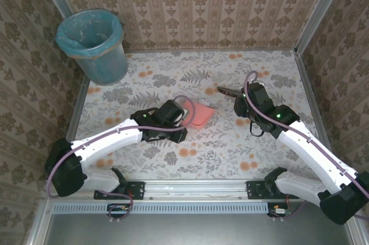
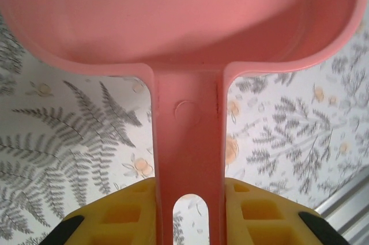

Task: Sweep away the paper scraps from the table

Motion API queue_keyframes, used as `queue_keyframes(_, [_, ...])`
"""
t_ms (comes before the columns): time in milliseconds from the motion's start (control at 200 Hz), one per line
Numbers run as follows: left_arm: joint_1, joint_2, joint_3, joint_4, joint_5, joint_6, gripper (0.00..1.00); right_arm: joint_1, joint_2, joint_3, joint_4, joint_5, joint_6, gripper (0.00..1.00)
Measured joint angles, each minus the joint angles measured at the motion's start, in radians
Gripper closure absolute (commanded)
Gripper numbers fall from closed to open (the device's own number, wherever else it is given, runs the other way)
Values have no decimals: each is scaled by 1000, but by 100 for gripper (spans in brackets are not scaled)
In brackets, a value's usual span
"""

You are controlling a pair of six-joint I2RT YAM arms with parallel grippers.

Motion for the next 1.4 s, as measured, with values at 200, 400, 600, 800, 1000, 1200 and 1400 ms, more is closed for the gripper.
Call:
queue_keyframes(200, [-48, 114, 41, -93, -59, 3, 100, -20, 116, 106, -48, -3, -46, 100])
queue_keyframes(400, [-50, 200, 59, -139, -90, 3, 100, -22, 246, 185, -39, -27, -80, 100])
queue_keyframes(600, [-14, 255, 117, -142, -90, 6, 100, -22, 375, 230, 2, -60, -85, 100])
queue_keyframes(800, [46, 313, 153, -135, -77, 11, 100, -19, 423, 231, 21, -78, -85, 100])
queue_keyframes(1000, [63, 377, 204, -120, -74, 18, 100, -7, 415, 213, 40, -78, -85, 100])
queue_keyframes(1200, [75, 417, 220, -89, -74, 30, 100, 28, 358, 140, 55, -77, -82, 100])
queue_keyframes(1400, [81, 454, 224, -60, -74, 33, 100, 85, 274, 73, 54, -78, -68, 100])
